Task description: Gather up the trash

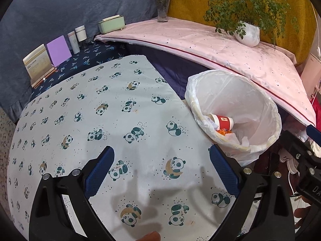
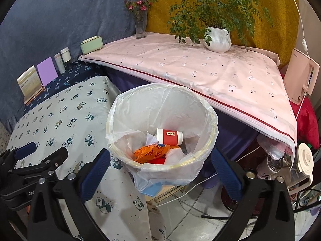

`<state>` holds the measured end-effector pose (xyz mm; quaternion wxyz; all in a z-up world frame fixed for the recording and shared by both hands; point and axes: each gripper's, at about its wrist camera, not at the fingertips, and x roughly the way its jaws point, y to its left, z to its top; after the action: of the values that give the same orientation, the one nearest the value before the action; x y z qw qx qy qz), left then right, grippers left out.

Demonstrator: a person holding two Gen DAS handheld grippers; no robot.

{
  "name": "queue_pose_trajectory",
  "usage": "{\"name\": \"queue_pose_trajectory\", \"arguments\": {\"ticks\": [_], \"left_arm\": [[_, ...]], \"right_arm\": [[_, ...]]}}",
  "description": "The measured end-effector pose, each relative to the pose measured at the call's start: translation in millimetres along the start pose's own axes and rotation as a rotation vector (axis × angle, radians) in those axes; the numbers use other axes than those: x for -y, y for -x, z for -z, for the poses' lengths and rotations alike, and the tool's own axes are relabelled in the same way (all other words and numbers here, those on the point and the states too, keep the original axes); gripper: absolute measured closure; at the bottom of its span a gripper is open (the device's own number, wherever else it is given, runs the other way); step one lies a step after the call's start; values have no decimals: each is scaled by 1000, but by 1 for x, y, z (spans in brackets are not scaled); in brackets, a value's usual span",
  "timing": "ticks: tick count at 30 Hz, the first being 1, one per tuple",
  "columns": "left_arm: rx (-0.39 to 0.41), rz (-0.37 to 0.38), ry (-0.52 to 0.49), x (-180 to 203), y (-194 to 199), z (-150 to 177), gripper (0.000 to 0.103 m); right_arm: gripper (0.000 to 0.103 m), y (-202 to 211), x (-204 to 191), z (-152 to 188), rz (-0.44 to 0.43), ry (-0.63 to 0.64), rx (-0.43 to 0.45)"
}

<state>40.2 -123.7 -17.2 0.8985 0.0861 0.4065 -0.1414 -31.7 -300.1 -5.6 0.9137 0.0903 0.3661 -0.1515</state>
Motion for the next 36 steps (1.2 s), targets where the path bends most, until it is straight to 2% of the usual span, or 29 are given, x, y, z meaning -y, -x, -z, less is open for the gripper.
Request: {"name": "queue_pose_trajectory", "arguments": {"ticks": [11, 36], "left_arm": [[-13, -4, -13, 7, 1, 9, 11], [-19, -16, -31, 18, 3, 11, 11]], "right_arm": [[7, 8, 1, 8, 5, 16, 27], [7, 5, 7, 15, 20, 13, 5]]}}
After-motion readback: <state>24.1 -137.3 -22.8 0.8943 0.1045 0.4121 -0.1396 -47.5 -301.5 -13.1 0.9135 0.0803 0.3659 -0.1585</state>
